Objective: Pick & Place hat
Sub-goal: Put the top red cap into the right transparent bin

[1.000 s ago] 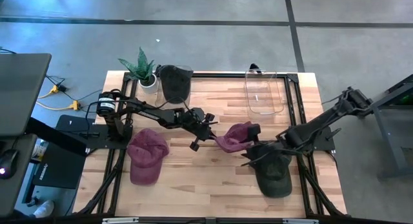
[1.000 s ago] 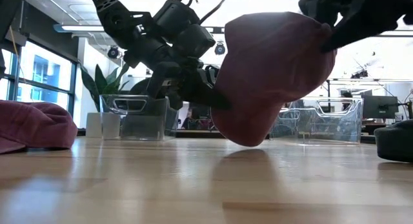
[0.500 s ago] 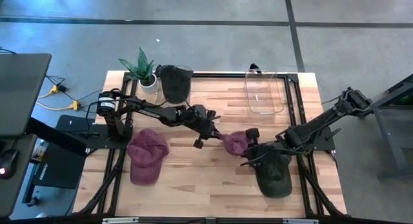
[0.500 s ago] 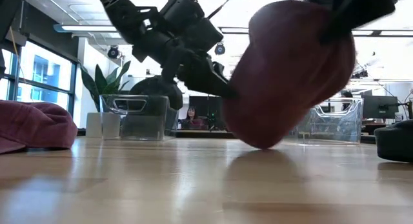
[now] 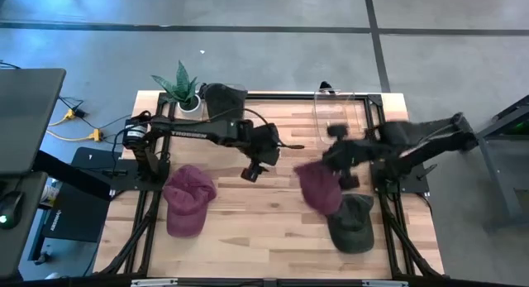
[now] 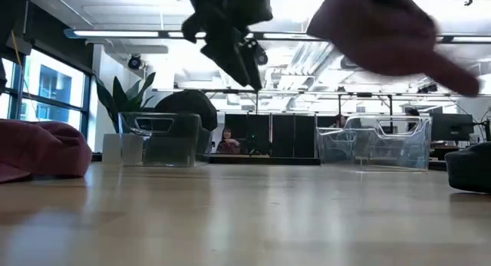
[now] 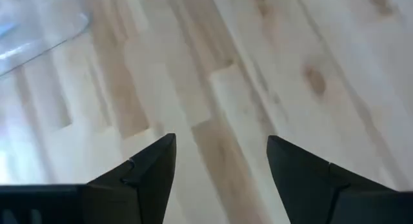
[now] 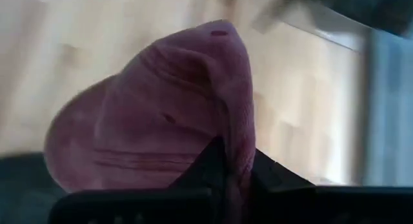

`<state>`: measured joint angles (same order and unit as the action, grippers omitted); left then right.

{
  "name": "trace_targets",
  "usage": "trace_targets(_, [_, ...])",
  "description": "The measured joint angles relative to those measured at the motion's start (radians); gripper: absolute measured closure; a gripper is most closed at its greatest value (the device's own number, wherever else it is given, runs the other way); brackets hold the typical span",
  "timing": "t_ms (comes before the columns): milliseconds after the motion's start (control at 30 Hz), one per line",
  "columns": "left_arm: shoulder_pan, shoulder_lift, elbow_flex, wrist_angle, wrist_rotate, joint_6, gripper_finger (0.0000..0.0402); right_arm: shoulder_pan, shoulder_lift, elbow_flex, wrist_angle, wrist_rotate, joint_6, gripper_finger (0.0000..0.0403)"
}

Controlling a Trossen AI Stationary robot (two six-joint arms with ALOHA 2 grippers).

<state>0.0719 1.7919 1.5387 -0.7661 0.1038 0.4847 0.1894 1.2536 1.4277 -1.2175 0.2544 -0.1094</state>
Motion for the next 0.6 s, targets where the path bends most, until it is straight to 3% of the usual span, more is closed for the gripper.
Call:
trace_targets(100, [0.001,-0.061,0.004,-0.053,-0.024,0.008,0.0171,-0.102,-0.001,0.092,-0.085,0.107,-0.087,0.0383])
trace_targets(233, [0.0,-0.135,-0.033,-0.037,-0.005,-0.016,0.0176,-0.258,-0.007,0.161,-0.099,0.259,-0.322,0.0391])
trace_targets(300, [-0.001,-0.139,-0.049,0.052,0.012,-0.036,0.0176,-0.355,-0.013,0.169,-0.08,0.292,-0.458,0.0391])
trace_targets(400, [-0.006,-0.168,-0.108,0.065,0.019,-0.063,0.0177,-0.516,-0.018,0.144,0.002,0.282,-0.616,0.0387])
trace_targets(467, [-0.019,-0.175,-0.14,0.171,0.018,-0.05,0.0177,-0.623,-0.018,0.112,0.044,0.248,-0.692,0.0381])
trace_targets(600, [-0.042,-0.191,-0.227,0.235,0.046,-0.049,0.0177,-0.8,-0.019,0.015,0.142,0.105,-0.756,0.0389])
